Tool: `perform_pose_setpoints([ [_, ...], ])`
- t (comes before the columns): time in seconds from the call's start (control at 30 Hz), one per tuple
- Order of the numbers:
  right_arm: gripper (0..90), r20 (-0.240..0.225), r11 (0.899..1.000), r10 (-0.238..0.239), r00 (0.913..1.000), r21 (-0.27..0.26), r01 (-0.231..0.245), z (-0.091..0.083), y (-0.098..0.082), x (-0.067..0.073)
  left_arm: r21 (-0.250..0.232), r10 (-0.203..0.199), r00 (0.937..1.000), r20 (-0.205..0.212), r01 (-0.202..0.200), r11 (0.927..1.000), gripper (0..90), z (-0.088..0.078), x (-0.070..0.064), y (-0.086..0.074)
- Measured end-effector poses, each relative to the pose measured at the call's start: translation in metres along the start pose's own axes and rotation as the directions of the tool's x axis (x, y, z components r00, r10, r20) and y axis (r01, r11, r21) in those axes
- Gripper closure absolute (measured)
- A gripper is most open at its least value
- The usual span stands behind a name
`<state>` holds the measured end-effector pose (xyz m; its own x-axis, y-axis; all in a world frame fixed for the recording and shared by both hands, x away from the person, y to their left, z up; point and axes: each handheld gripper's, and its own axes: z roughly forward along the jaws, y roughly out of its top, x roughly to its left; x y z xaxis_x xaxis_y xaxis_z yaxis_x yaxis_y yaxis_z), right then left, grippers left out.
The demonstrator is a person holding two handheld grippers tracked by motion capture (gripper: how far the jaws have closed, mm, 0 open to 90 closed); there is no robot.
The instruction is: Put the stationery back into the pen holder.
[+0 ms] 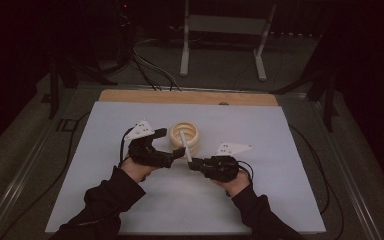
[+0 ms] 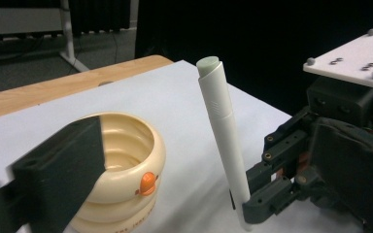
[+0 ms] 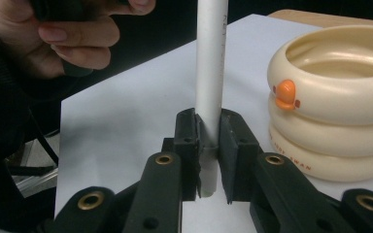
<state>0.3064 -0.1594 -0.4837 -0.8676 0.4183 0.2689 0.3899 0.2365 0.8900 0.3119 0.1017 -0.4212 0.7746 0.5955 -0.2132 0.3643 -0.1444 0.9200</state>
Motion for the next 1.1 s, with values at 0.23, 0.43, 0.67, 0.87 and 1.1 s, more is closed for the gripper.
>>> perform_pose_setpoints([
  [0.23,79.3,-0.002,1.000,-0.019,0.9998,0.007,0.019,0.003,0.000,0.002,-0.006,-0.027,0.9996,-0.003,0.027,0.9996,16.4,0.009,-0.003,-0.001],
  [0.43,79.3,-0.001,1.000,-0.025,0.9997,0.010,0.025,0.004,-0.001,0.002,-0.025,-0.030,0.9995,0.004,0.030,0.9992,34.8,0.011,-0.005,0.001],
  [0.67,79.3,-0.005,0.999,-0.040,0.9992,0.014,0.041,0.005,-0.001,0.002,-0.027,-0.027,0.9995,0.017,0.027,0.9993,55.7,0.013,-0.006,0.004],
  [0.87,79.3,-0.009,0.999,-0.054,0.9985,0.006,0.054,0.004,0.000,0.002,-0.032,-0.038,0.9987,0.033,0.039,0.9987,70.8,0.012,-0.005,0.007],
  [1.1,79.3,-0.007,0.997,-0.080,0.9967,0.004,0.080,0.005,0.001,0.002,-0.031,-0.032,0.9964,0.078,0.034,0.9989,77.8,0.012,-0.007,0.009],
])
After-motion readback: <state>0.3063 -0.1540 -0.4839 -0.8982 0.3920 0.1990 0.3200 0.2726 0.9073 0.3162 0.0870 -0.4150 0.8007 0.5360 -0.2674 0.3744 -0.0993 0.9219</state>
